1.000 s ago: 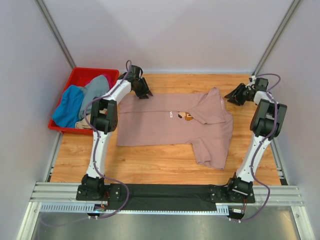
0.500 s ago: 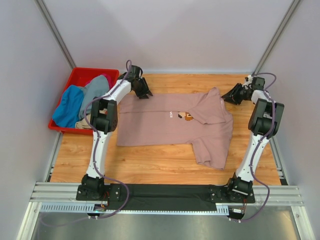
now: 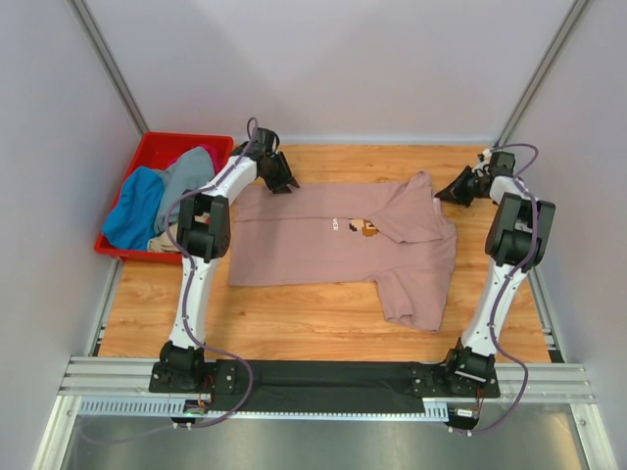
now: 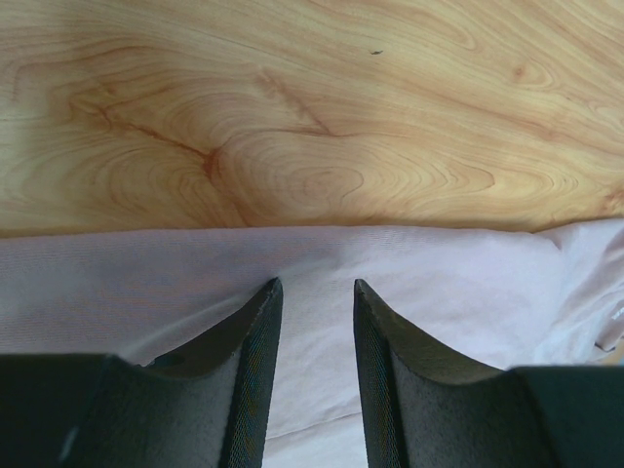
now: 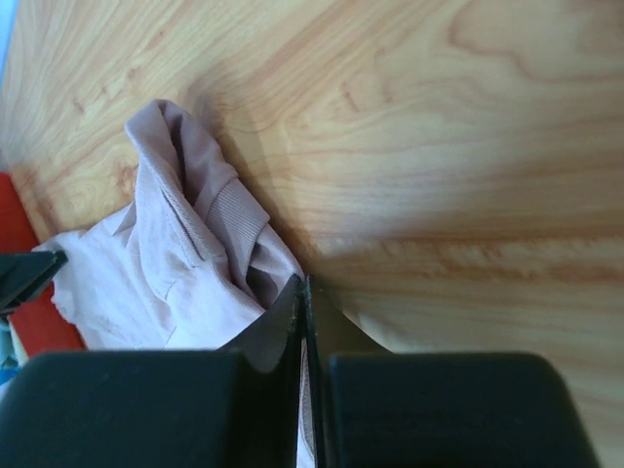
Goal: Fold and stack the t-shirts
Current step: Fold the tshirt
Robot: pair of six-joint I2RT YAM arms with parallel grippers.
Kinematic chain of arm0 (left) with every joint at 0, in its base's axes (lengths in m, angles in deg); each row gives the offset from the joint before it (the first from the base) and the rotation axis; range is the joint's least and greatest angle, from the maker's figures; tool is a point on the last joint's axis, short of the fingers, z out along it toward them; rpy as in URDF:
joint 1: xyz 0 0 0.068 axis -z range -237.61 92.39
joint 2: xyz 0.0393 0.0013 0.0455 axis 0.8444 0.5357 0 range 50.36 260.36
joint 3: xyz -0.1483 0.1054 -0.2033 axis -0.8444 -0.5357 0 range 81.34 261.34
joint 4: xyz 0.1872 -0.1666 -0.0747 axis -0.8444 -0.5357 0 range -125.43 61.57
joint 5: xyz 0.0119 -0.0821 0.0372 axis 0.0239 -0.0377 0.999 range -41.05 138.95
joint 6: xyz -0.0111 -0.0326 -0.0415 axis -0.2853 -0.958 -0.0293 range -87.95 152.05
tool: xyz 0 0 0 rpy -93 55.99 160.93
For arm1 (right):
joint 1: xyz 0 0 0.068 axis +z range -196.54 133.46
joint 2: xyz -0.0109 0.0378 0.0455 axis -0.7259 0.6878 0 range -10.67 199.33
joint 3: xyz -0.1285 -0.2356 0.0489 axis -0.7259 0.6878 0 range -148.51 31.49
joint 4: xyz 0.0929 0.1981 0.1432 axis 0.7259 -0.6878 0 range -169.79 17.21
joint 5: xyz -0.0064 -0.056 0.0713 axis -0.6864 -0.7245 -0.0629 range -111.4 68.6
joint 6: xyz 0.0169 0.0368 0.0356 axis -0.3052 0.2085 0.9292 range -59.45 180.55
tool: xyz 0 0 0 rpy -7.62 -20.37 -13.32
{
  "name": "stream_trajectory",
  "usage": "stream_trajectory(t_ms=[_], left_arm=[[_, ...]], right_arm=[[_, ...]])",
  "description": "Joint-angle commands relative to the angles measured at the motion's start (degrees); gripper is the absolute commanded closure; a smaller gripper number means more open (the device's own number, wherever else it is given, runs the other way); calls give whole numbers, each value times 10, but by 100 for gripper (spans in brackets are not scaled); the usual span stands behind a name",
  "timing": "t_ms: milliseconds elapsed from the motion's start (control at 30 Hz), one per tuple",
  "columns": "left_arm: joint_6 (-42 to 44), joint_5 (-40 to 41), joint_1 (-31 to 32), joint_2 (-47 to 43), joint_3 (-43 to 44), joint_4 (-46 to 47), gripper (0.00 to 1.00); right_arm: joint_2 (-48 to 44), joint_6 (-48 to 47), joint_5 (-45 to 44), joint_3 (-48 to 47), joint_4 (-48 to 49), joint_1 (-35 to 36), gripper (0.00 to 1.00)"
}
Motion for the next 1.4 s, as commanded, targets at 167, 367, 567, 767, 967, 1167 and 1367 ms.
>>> stream_trajectory(t_ms=[167, 367, 567, 767, 967, 1167, 1367], left_arm=[[-8, 46, -1, 40, 18, -56, 57], [-15, 46, -3, 43, 25, -59, 57], [-19, 19, -2, 45, 26, -44, 57], [-16, 3, 0, 44, 20, -30, 57], [-17, -3, 7, 43, 12, -30, 57], [-6, -4, 12, 40, 8, -31, 57], [-7, -9, 12, 41, 11, -27, 57]], right_arm=[[-103, 103, -201, 136, 85, -4, 100], [-140, 160, -268, 194, 98, 6, 100], [-128, 118, -254, 119, 27, 6, 81], [-104, 51, -276, -36, -73, 19, 61], [-34, -58, -275, -160, -119, 66, 55], [13, -101, -196, -205, -72, 83, 55], [57, -159, -202, -268, -104, 99, 55]])
